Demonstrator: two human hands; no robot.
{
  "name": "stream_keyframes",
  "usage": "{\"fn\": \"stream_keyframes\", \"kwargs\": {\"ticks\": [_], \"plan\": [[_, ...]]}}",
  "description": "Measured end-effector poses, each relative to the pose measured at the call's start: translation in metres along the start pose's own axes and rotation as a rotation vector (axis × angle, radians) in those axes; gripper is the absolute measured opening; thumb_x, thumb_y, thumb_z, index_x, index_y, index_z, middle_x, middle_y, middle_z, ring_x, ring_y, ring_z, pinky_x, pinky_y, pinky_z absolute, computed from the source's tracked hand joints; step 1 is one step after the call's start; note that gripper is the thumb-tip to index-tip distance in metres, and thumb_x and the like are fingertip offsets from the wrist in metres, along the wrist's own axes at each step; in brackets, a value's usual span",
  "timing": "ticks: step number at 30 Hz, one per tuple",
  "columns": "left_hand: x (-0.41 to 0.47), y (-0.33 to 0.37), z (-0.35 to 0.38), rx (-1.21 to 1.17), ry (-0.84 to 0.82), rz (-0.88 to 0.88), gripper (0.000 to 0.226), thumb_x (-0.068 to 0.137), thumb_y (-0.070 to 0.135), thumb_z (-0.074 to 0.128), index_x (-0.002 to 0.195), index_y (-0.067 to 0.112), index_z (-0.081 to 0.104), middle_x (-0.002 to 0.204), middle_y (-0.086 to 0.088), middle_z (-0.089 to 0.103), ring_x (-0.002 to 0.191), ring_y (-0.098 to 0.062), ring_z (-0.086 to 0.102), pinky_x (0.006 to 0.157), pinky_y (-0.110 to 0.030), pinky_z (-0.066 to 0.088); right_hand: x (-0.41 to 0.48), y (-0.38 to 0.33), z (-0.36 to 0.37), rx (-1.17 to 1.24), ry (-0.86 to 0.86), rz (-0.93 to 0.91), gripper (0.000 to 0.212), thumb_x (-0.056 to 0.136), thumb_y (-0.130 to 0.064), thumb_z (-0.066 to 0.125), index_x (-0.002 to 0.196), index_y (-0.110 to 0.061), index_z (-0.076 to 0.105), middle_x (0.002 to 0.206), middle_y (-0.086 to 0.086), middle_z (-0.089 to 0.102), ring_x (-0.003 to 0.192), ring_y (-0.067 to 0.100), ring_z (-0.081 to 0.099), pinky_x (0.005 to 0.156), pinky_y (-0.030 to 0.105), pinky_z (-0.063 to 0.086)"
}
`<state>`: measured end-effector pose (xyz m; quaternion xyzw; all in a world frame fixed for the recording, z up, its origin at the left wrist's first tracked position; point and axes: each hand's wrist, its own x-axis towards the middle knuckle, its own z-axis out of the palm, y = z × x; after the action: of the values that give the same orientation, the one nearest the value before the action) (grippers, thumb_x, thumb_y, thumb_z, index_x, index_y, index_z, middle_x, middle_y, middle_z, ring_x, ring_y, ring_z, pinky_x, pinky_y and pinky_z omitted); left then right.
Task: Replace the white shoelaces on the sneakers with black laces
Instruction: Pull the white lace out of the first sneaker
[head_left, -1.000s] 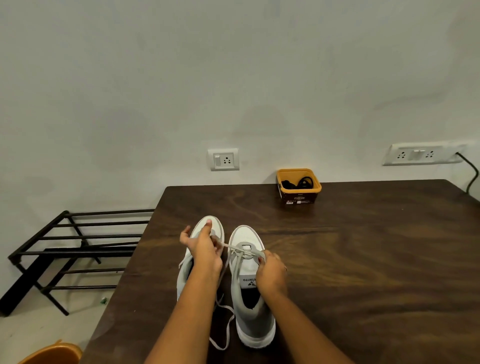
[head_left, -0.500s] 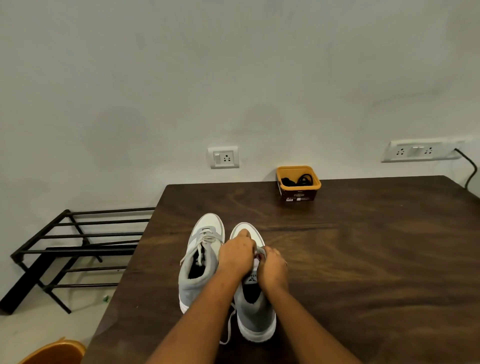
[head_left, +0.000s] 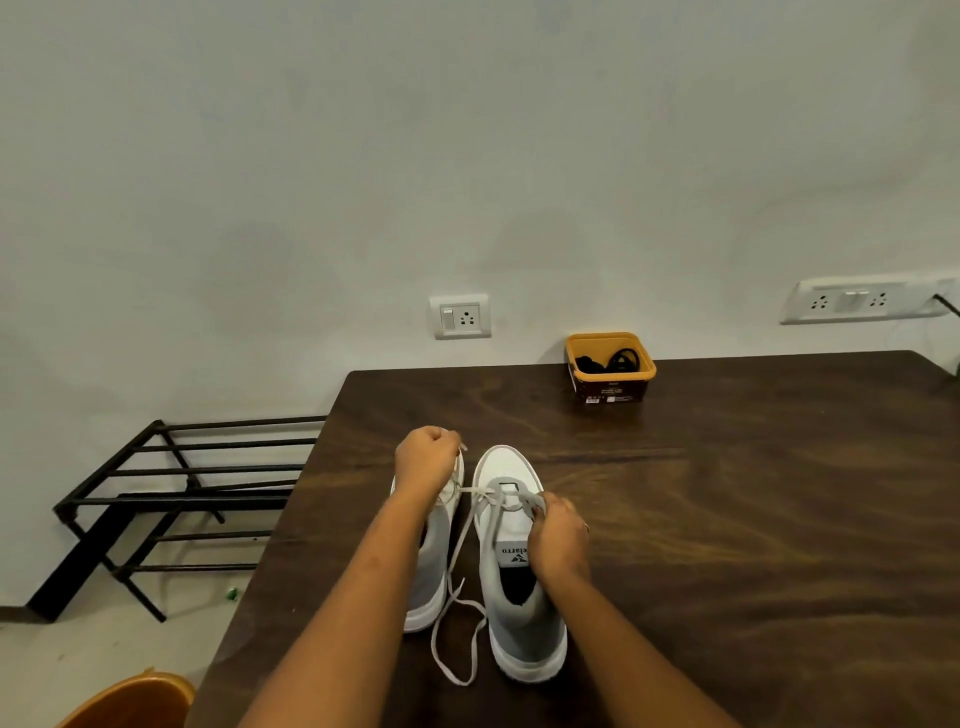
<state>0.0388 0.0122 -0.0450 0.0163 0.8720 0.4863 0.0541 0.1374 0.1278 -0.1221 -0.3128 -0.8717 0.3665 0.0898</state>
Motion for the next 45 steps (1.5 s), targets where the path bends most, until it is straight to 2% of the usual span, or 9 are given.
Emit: {"fn": "stream_keyframes", "kwargs": {"ticks": [5, 8, 14, 20, 24, 32, 41, 43, 45], "plan": [[-0.022, -0.018, 0.014, 0.497, 0.102, 0.124, 0.046, 0.089, 0.016, 0.052, 0.133, 0.006, 0.041, 0.138, -0.010, 0.037, 0.127, -0.029, 0.034, 0.100, -0.037, 0.037, -0.006, -0.002, -0.007, 0.039, 0.012, -0.046, 0.049, 0.095, -0.006, 0.034, 0.134, -0.032, 0.046, 0.125, 0.002, 0.053, 0.115, 0.026, 0.049, 0.096, 0.036, 0.044], [-0.041, -0.024, 0.031, 0.739, 0.105, 0.183, 0.049, 0.089, 0.027, 0.051, 0.136, 0.019, 0.041, 0.148, -0.005, 0.029, 0.139, -0.026, 0.021, 0.113, -0.048, 0.019, -0.011, -0.001, -0.012, -0.068, -0.007, -0.125, 0.023, 0.094, -0.033, 0.040, 0.112, -0.035, 0.053, 0.111, 0.000, 0.052, 0.106, 0.025, 0.051, 0.095, 0.041, 0.044], [-0.066, -0.040, 0.054, 0.641, -0.095, 0.367, 0.043, 0.096, 0.042, 0.028, 0.120, 0.024, 0.059, 0.131, 0.001, 0.055, 0.124, -0.019, 0.043, 0.112, -0.039, 0.018, -0.017, -0.008, -0.030, -0.205, -0.031, -0.204, 0.028, 0.098, -0.034, 0.042, 0.124, -0.030, 0.050, 0.141, -0.001, 0.034, 0.124, 0.025, 0.039, 0.098, 0.040, 0.042], [-0.073, -0.059, 0.057, 0.396, -0.204, 0.405, 0.064, 0.085, 0.055, 0.025, 0.138, 0.026, 0.045, 0.128, 0.002, 0.061, 0.115, -0.017, 0.057, 0.097, -0.032, 0.043, -0.008, -0.001, -0.020, 0.192, 0.003, 0.025, 0.007, 0.089, -0.032, 0.048, 0.095, -0.030, 0.051, 0.107, -0.003, 0.048, 0.089, 0.014, 0.051, 0.071, 0.028, 0.041], [-0.072, -0.058, 0.063, 0.380, -0.077, 0.315, 0.040, 0.097, 0.026, 0.037, 0.135, 0.031, 0.048, 0.126, 0.005, 0.062, 0.114, -0.017, 0.058, 0.096, -0.031, 0.045, 0.005, 0.007, -0.012, 0.408, 0.060, -0.032, 0.028, 0.078, 0.014, 0.047, 0.071, -0.011, 0.057, 0.096, 0.000, 0.050, 0.087, 0.017, 0.051, 0.065, 0.009, 0.038], [-0.065, -0.050, 0.076, 0.567, -0.059, 0.214, 0.032, 0.097, 0.022, 0.033, 0.125, 0.024, 0.049, 0.109, -0.006, 0.067, 0.101, -0.027, 0.063, 0.084, -0.038, 0.051, 0.010, 0.003, -0.050, 1.313, -0.142, 0.169, 0.037, 0.077, 0.011, 0.066, 0.064, -0.013, 0.041, 0.053, 0.001, 0.055, 0.054, 0.014, 0.055, 0.054, 0.023, 0.051], [-0.065, -0.049, 0.080, 0.649, -0.057, 0.223, 0.030, 0.099, 0.022, 0.034, 0.127, 0.023, 0.046, 0.114, -0.006, 0.065, 0.105, -0.026, 0.062, 0.085, -0.037, 0.049, 0.033, -0.031, -0.084, -0.725, -0.355, -0.318, 0.037, 0.084, -0.051, 0.063, 0.109, -0.025, 0.063, 0.114, -0.001, 0.063, 0.106, 0.022, 0.059, 0.083, 0.033, 0.045], [-0.065, -0.050, 0.080, 0.634, -0.061, 0.216, 0.030, 0.099, 0.022, 0.033, 0.126, 0.023, 0.046, 0.114, -0.006, 0.065, 0.106, -0.026, 0.061, 0.085, -0.038, 0.048, 0.031, -0.032, -0.081, -0.693, -0.385, -0.406, 0.023, 0.094, -0.041, 0.052, 0.098, -0.024, 0.066, 0.104, 0.001, 0.066, 0.100, 0.023, 0.061, 0.079, 0.032, 0.043], [-0.066, -0.050, 0.079, 0.614, -0.065, 0.214, 0.029, 0.099, 0.022, 0.033, 0.125, 0.024, 0.046, 0.115, -0.005, 0.065, 0.107, -0.025, 0.061, 0.085, -0.037, 0.048, 0.030, -0.025, -0.079, -0.147, -0.515, -0.396, 0.025, 0.099, -0.027, 0.047, 0.084, -0.018, 0.065, 0.091, -0.001, 0.064, 0.091, 0.021, 0.060, 0.075, 0.027, 0.042]]}}
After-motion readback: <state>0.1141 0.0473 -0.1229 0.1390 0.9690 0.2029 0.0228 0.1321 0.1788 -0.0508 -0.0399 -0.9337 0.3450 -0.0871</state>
